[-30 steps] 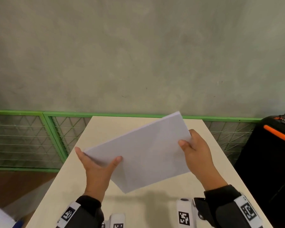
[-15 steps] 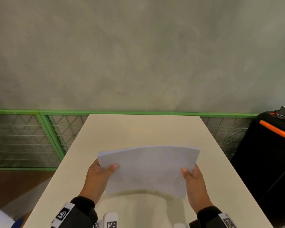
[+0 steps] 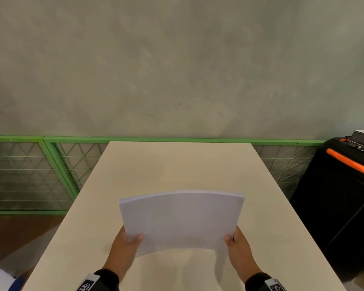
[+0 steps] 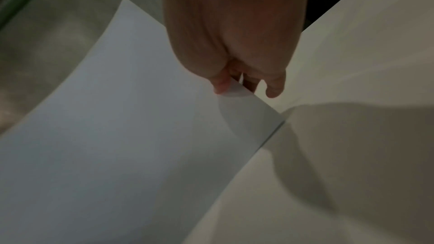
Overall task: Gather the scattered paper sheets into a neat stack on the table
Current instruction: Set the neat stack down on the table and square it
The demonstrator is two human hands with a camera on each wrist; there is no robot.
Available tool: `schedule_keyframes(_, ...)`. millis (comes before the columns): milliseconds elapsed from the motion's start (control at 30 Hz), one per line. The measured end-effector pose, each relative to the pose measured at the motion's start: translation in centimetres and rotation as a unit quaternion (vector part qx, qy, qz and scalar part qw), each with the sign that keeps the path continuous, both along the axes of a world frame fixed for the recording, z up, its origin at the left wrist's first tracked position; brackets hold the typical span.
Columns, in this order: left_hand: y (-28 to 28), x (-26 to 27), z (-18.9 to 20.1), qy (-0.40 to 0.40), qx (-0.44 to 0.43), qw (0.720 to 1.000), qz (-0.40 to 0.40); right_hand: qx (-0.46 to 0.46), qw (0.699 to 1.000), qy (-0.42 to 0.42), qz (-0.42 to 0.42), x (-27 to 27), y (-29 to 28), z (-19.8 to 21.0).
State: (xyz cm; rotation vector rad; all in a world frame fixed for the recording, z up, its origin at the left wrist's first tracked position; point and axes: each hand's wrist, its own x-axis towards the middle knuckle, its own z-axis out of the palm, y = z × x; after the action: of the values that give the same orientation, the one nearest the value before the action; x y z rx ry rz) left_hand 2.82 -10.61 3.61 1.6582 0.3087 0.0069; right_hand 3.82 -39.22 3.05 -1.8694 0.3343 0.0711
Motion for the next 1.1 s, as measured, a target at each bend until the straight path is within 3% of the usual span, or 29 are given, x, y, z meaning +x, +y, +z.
schedule_keyframes(133,0.3,-0.2,-3.2,0.046,0.100,0.994,-0.013,-0.120,0.991,0.056,0.023,0.2,-0.3,-2.7)
schedule_keyframes(300,0.5,0.6,-4.1,0.083,0.172,0.982,-0.013,-0.170,0.982,0.080,0.031,0.7,-0.3,-2.6)
schedule_keyframes(433,0.9,1.3,-3.7,0.105,0.165,0.980,-0.029,-0.165,0.982,0.092,0.029,1.4,-0.2,-2.0)
schedule_keyframes(533,1.0,2.3,-3.0,0.169,0.120,0.978,-0.038,-0.150,0.979,0.132,0.046,2.4,0.0,-1.9)
schedule_keyframes(733,1.0,3.8,-2.7,0.272,0.084,0.958,-0.020,-0.021,0.974,0.220,0.044,3.1,0.3,-1.4)
schedule_keyframes(867,0.9,4.5,-2.8,0.265,0.070,0.962,0.001,-0.072,0.977,0.202,0.018,3.8,0.9,-1.7)
schedule_keyframes(1100,0.5,5.7,-2.7,0.233,0.068,0.970,-0.015,-0.080,0.981,0.179,-0.002,4.8,1.4,-0.9)
